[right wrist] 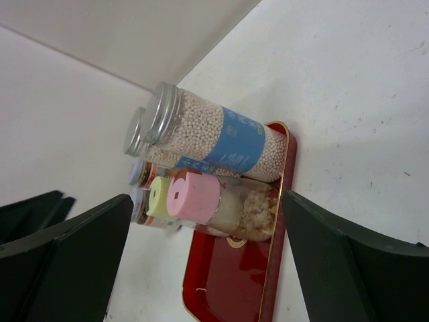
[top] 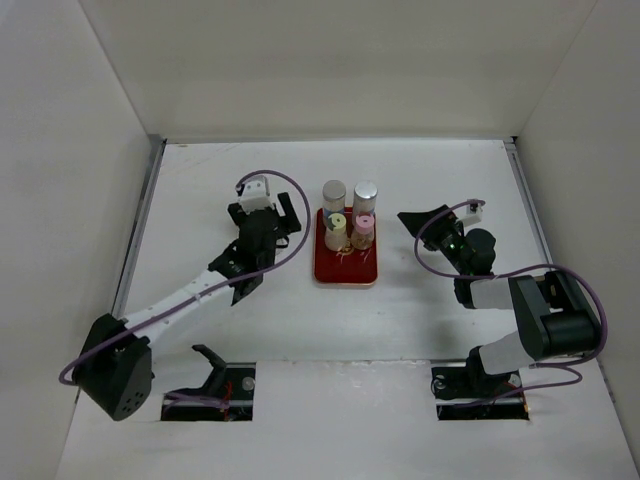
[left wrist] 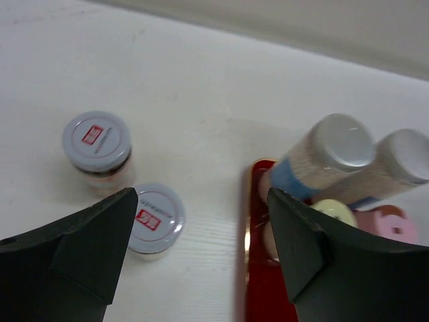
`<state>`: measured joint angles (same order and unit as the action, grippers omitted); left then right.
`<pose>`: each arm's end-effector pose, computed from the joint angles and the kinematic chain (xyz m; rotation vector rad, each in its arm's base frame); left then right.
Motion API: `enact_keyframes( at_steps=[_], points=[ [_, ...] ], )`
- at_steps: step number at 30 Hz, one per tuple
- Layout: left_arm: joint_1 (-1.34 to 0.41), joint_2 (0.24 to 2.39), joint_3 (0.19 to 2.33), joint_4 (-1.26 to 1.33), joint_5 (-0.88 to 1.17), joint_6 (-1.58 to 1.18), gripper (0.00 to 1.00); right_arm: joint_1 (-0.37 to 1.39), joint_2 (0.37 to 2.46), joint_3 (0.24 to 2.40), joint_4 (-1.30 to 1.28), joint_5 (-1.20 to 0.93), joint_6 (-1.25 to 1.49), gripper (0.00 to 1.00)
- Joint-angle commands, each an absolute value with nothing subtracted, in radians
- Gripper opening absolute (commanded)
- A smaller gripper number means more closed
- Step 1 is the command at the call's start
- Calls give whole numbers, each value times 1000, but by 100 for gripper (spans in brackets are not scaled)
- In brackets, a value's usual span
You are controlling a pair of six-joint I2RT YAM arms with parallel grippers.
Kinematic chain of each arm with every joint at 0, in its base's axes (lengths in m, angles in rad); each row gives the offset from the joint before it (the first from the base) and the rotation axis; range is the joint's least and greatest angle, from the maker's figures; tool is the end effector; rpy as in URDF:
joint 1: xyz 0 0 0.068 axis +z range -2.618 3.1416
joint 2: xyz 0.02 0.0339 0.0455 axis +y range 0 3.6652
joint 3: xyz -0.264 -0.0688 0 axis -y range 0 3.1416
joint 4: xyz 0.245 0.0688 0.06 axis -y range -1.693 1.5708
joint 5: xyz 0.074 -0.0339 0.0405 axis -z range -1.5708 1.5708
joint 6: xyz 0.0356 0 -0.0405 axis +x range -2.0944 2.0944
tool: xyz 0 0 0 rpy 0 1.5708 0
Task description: Organize the condiment bottles
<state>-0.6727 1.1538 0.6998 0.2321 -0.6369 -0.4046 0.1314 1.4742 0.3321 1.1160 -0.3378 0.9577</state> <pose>0.2163 -0.1452 0.2788 -0.2163 1.7402 -0.2156 0.2547 0.0456 0.1756 0.4210 1.6590 1.0984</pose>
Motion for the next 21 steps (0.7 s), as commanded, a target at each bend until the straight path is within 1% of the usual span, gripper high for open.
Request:
enact_keyframes(
  at_steps=[1,4,8,11,16,20,21],
  points=[
    [-596,1215,678,181,-520,-488,77,130,1476,351,1198,-351,960,100],
    [-568,1281,678,215,-526,-502,75,130,1479,354,1198,-353,960,100],
    [-559,1338,673,247,-618,-506,75,130,1483,359,1198,-354,960,100],
    [-551,1382,689,253,-632,-508,73,130,1483,360,1198,-353,960,100],
    [-541,1446,698,259,-658,-514,70,130,1483,362,1198,-357,962,100],
    [-542,1473,701,264,-661,-515,65,130,1491,364,1200,-360,963,100],
    [-542,1474,700,267,-657,-517,62,130,1491,364,1200,-360,963,100]
  ],
)
